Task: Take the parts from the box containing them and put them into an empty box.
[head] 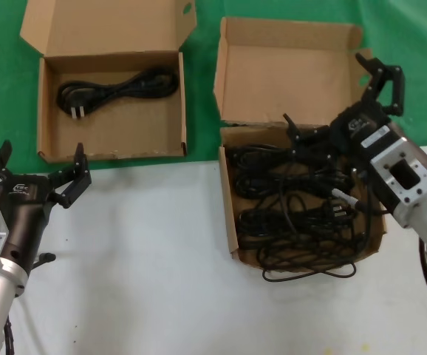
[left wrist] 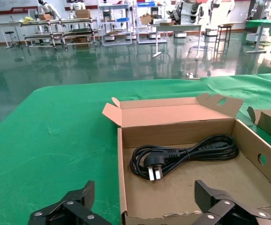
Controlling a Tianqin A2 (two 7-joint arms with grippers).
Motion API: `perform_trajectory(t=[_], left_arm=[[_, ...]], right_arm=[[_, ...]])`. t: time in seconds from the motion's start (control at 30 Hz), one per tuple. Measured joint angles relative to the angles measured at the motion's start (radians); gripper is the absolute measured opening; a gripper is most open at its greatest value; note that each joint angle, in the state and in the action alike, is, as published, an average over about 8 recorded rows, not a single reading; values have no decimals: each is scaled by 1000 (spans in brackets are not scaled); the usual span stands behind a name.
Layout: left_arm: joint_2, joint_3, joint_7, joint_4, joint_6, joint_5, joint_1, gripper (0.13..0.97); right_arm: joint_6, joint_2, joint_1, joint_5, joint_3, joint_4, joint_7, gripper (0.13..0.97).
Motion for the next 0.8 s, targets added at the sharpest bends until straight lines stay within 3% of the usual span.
perform_trajectory(t=[0.4,0.8], left_arm=[[-1,0,3,2,-4,-5,1,854],[-2,0,5,4,-8,-10,2,948]], right_arm=[[40,-26,-86,70,53,-1,76,966],[80,-52,-173,140,107,-2,152,966]])
